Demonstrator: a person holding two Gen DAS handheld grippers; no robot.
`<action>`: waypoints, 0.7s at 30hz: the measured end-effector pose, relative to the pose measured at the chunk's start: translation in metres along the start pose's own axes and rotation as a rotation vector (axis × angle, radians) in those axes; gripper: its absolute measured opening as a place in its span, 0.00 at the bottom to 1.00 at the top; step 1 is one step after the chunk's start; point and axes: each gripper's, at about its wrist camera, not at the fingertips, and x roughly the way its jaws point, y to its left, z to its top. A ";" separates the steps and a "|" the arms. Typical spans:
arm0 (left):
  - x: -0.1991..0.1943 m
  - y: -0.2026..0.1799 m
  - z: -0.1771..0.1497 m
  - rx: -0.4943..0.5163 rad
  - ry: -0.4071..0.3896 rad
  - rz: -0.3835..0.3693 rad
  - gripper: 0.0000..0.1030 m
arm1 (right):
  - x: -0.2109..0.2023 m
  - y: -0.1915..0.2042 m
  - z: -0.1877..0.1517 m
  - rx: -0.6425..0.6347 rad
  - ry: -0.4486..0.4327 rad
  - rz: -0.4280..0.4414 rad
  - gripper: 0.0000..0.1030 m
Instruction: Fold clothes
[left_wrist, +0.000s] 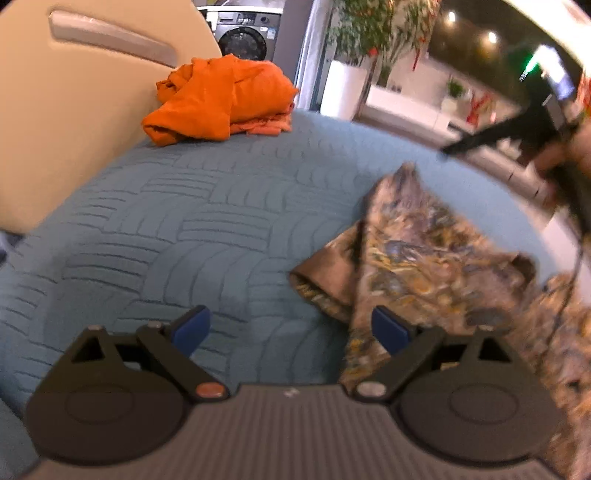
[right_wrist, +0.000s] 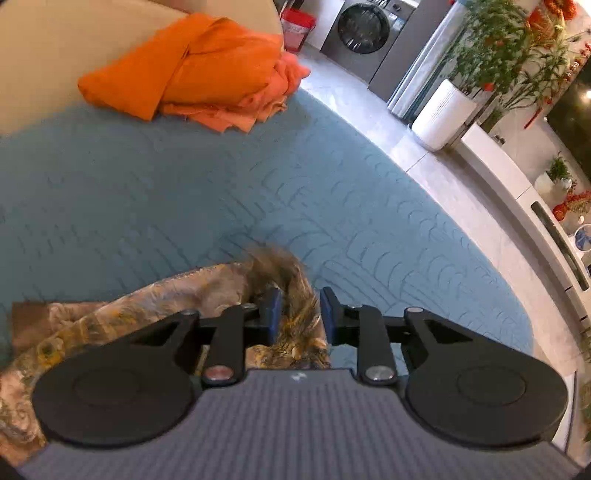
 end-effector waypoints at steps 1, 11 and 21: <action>0.001 -0.002 0.000 0.013 0.006 0.006 0.93 | -0.006 -0.003 -0.004 0.019 -0.024 -0.006 0.28; -0.011 0.021 0.008 -0.060 -0.030 0.096 0.93 | -0.166 0.097 -0.136 -0.073 -0.251 0.306 0.28; -0.018 0.020 0.013 0.009 -0.033 0.159 0.95 | -0.213 0.276 -0.192 -0.209 -0.158 0.469 0.28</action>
